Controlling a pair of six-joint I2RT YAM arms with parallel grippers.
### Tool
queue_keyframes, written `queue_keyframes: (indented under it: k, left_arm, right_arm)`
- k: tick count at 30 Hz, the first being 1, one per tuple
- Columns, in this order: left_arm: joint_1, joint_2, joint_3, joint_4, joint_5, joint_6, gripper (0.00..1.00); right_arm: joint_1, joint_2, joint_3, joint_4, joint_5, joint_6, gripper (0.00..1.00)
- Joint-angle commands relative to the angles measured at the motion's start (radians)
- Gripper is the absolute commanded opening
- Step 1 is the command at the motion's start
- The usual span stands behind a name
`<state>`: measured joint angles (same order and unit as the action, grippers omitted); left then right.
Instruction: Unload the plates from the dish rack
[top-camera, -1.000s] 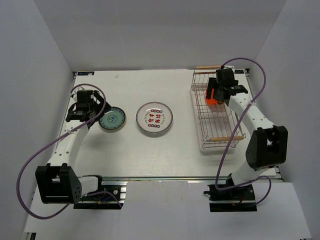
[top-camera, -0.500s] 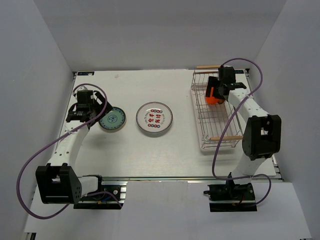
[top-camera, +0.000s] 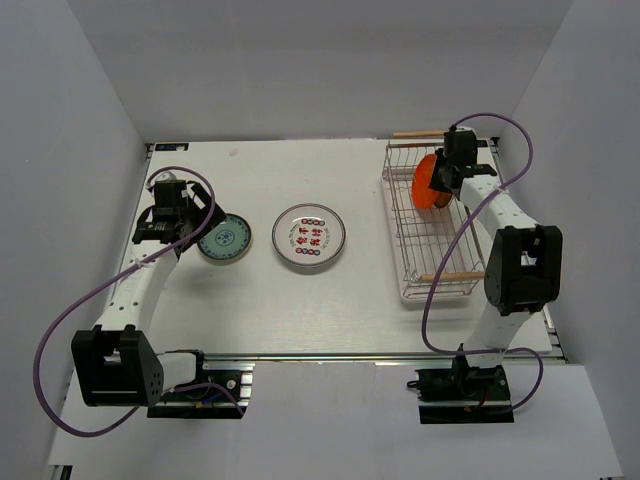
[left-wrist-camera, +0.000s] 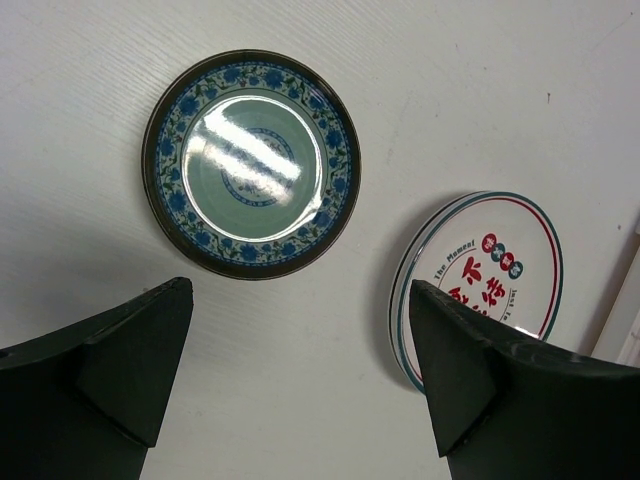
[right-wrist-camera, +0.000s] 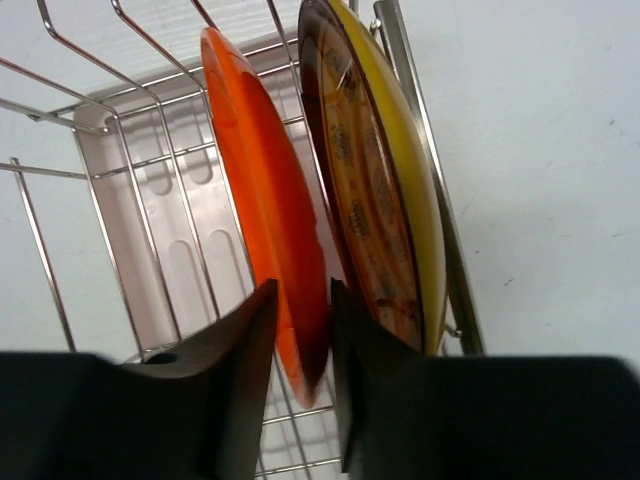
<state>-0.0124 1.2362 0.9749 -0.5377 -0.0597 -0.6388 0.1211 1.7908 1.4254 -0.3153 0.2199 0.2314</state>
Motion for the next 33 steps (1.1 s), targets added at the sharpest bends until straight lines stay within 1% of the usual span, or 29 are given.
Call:
queue_keyframes:
  k: [1,5,6,7,10,13,17,21,22,24,27,28,29,30,32,33]
  left_arm:
    - [-0.003,-0.018,-0.007,0.027,0.032,0.028,0.98]
    - [-0.003,-0.03,-0.005,0.03,0.058,0.036,0.98]
    - [-0.003,-0.035,-0.005,0.03,0.101,0.037,0.98]
    - [-0.003,-0.044,-0.002,0.028,0.106,0.037,0.98]
    - [-0.003,-0.073,-0.004,0.019,0.123,0.042,0.98]
    - [-0.003,-0.102,-0.01,0.013,0.13,0.041,0.98]
    - [-0.003,-0.156,-0.011,0.002,0.162,0.053,0.98]
    - [-0.003,-0.195,-0.028,0.03,0.283,0.085,0.98]
    - [-0.003,-0.201,-0.034,0.051,0.343,0.097,0.98]
    - [-0.003,-0.216,-0.05,0.074,0.415,0.109,0.98]
    - [-0.003,-0.228,-0.065,0.126,0.553,0.123,0.98]
    - [-0.003,-0.23,-0.071,0.157,0.587,0.123,0.98]
    - [-0.003,-0.23,-0.074,0.169,0.644,0.122,0.98]
    - [-0.003,-0.225,-0.076,0.194,0.671,0.117,0.98]
    - [-0.003,-0.225,-0.073,0.209,0.718,0.105,0.98]
    - [-0.003,-0.225,-0.079,0.249,0.739,0.1,0.98]
  right_arm:
    - [0.003,-0.022,0.018,0.053,0.022,0.01,0.27]
    - [0.003,-0.037,0.029,0.032,0.061,0.005,0.15]
    - [0.003,-0.047,0.029,0.033,0.067,0.003,0.12]
    - [0.0,-0.063,0.027,0.032,0.073,0.0,0.09]
    - [0.0,-0.103,0.027,0.025,0.073,-0.006,0.05]
    - [0.002,-0.158,0.029,0.013,0.073,-0.014,0.01]
    - [0.003,-0.238,0.02,-0.002,0.061,-0.024,0.0]
    - [0.003,-0.343,-0.023,-0.015,0.016,-0.023,0.0]
    - [0.005,-0.391,-0.037,-0.011,-0.025,-0.017,0.0]
    - [0.003,-0.462,-0.08,0.004,-0.077,-0.001,0.0]
    - [0.008,-0.534,-0.141,0.027,-0.261,0.034,0.0]
    - [0.008,-0.544,-0.155,0.031,-0.384,0.055,0.0]
    - [0.012,-0.547,-0.166,0.035,-0.451,0.069,0.0]
    - [0.015,-0.551,-0.172,0.048,-0.587,0.08,0.0]
    - [0.041,-0.55,-0.224,0.097,-0.698,0.132,0.0]
    - [0.06,-0.547,-0.239,0.14,-0.765,0.152,0.0]
